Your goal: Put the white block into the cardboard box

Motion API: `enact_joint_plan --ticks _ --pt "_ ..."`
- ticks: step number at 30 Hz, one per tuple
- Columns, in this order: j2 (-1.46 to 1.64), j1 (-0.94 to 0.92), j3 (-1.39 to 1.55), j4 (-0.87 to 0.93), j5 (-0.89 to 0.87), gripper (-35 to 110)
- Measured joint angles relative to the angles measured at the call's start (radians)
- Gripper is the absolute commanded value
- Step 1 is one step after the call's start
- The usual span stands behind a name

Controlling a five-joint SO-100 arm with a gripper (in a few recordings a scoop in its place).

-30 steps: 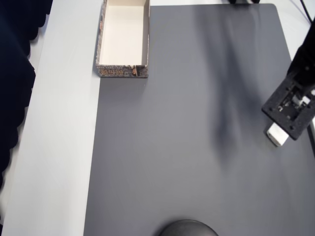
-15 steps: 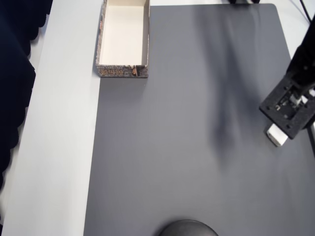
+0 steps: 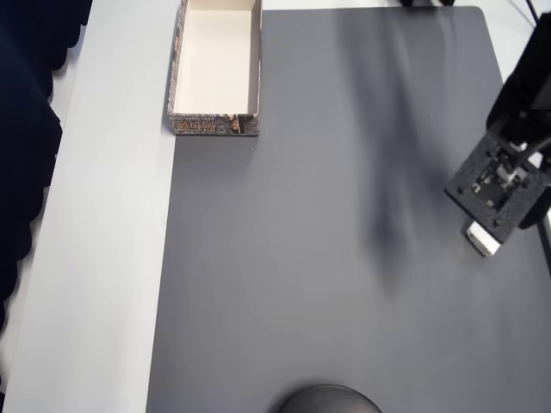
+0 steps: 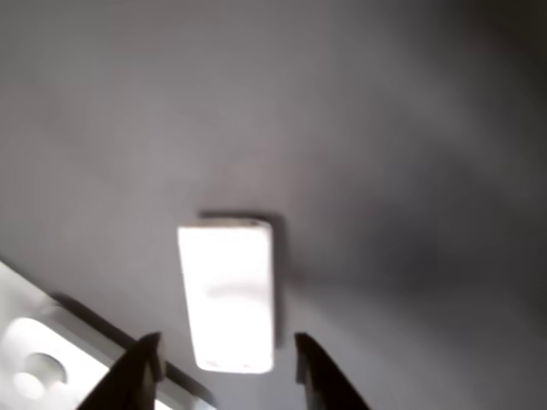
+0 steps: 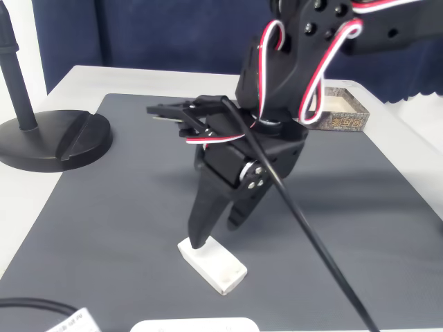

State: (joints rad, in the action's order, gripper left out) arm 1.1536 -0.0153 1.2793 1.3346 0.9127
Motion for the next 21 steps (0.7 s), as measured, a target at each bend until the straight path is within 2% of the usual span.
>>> enact_joint_plan --ticks 21 --pt "-0.123 0.000 -0.206 0.143 -0.067 20"
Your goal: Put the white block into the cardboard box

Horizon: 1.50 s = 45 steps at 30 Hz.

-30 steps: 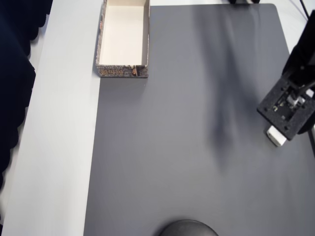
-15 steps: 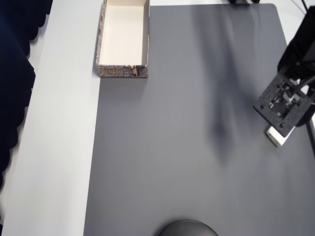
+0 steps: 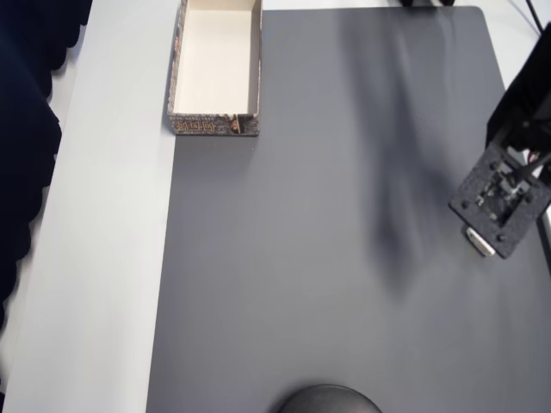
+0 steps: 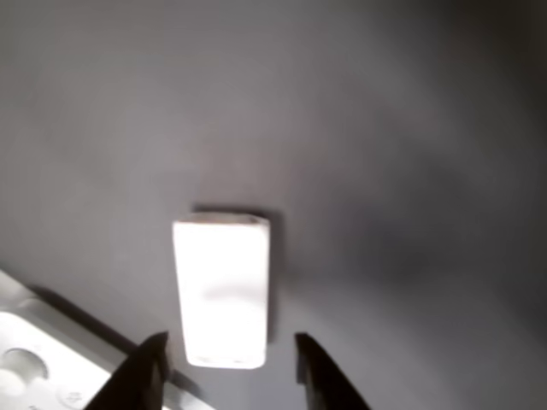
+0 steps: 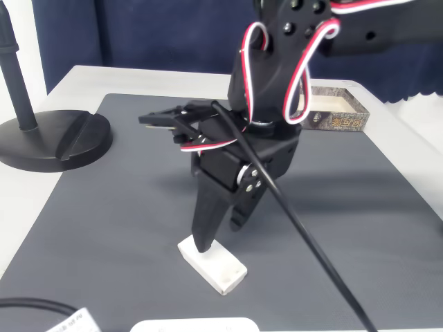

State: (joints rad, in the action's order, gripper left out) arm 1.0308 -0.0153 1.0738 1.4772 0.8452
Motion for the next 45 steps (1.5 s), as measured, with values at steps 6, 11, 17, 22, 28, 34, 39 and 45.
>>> enact_joint_plan --ticks 6,11,17,22,28,34,39,45 --pt "-0.005 0.000 -0.028 0.026 -0.005 22" --pt "-0.029 0.000 -0.040 0.072 -0.011 29" --pt "-0.031 0.000 -0.040 0.094 -0.015 30" --pt "-0.031 0.000 -0.049 0.094 -0.015 32" --pt "-0.052 0.000 -0.057 0.094 -0.015 32" --pt "-0.077 0.000 -0.072 0.094 -0.031 32" --pt "-0.083 0.000 -0.077 0.092 -0.032 32" --pt "-0.115 0.000 -0.086 0.067 -0.034 32"
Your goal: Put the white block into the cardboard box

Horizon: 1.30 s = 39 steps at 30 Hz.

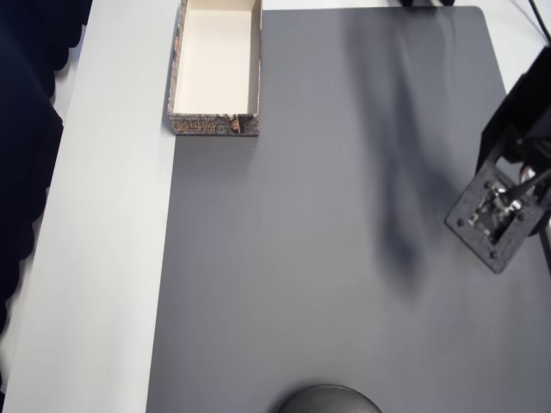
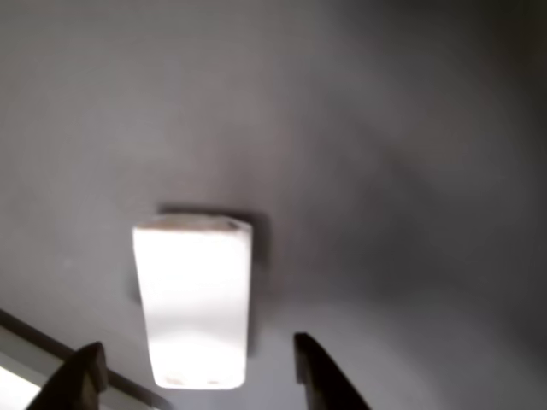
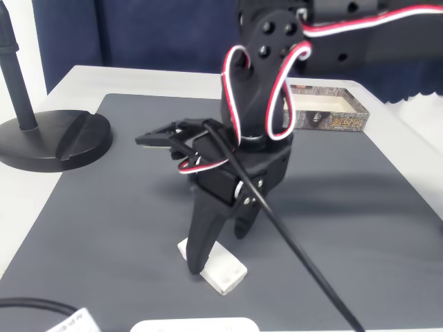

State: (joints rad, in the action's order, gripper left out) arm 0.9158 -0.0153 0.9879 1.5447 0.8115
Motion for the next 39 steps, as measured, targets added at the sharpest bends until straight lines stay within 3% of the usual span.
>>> enact_joint_plan --ticks 20,39 --pt "-0.057 0.003 -0.020 -0.032 -0.012 33" --pt "-0.074 0.003 -0.043 -0.055 -0.037 23"
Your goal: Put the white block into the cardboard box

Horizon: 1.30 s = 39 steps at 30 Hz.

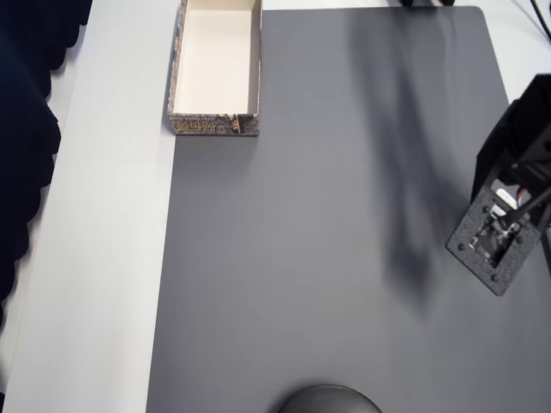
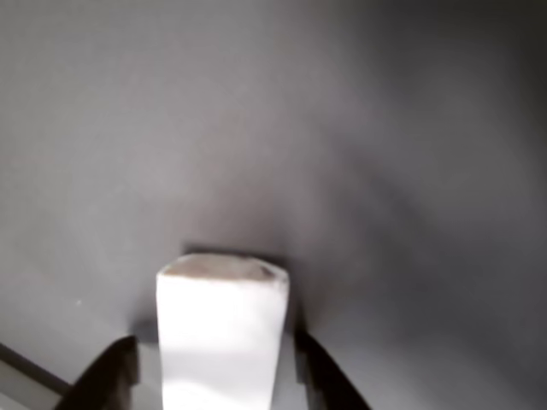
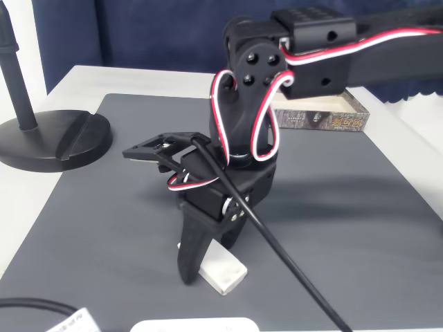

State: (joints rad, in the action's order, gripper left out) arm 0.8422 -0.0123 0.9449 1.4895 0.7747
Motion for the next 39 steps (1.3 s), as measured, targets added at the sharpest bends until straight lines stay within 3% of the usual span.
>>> enact_joint_plan --ticks 23,30,34,39 --pt "-0.018 0.018 -0.025 0.000 0.000 18" --pt "-0.020 0.018 -0.028 0.002 0.000 11" --pt "-0.020 0.021 -0.031 0.005 0.000 -2" --pt "-0.020 0.026 -0.037 0.018 0.000 -2"
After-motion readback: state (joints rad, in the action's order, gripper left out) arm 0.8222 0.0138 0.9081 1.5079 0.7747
